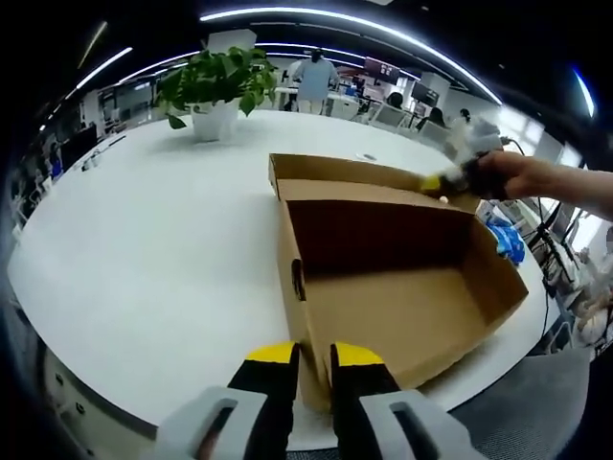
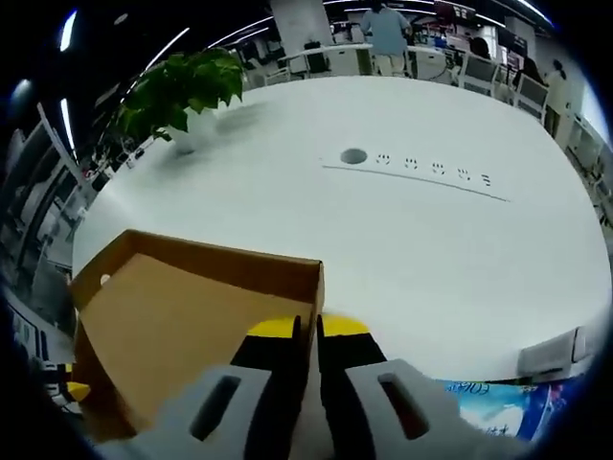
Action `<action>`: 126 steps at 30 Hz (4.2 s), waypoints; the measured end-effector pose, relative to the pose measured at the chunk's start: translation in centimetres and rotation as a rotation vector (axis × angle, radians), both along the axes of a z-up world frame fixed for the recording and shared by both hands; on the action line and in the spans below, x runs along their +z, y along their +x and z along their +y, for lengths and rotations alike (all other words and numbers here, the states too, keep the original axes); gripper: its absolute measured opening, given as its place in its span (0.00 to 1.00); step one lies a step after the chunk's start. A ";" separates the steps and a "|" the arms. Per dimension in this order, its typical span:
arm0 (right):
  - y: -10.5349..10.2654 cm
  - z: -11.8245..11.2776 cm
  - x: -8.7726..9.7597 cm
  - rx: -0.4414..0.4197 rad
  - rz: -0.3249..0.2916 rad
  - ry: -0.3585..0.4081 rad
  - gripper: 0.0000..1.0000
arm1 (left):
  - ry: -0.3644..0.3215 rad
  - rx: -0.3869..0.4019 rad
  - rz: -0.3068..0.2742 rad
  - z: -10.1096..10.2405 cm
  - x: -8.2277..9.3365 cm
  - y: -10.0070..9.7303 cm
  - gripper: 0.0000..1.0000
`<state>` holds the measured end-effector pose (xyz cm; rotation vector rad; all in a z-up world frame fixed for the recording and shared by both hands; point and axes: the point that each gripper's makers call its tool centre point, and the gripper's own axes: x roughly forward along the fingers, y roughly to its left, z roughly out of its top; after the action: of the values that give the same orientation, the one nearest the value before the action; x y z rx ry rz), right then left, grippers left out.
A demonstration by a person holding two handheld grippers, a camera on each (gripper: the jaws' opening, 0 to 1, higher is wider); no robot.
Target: Operate the shoe box by opening the lid, removing the specified soft item, and placing it in the target area until the item is outside and the box remains undamaged.
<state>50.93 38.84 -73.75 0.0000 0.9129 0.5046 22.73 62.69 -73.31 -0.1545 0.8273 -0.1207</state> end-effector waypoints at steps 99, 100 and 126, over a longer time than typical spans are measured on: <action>-16.3 -3.0 14.5 0.206 -0.533 0.060 0.01 | -0.135 0.108 0.013 -0.3 1.0 0.8 0.12; -16.3 -3.0 14.3 0.206 -0.529 0.057 0.01 | -0.140 0.110 0.011 -0.4 1.0 1.0 0.12; -19.0 -4.3 9.5 0.154 -0.418 0.069 0.00 | -0.145 0.039 -0.154 -0.3 5.8 1.4 0.14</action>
<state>31.96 34.49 -64.23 -0.1096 0.4873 0.6499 24.12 62.42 -67.52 -0.2944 0.6615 -0.1539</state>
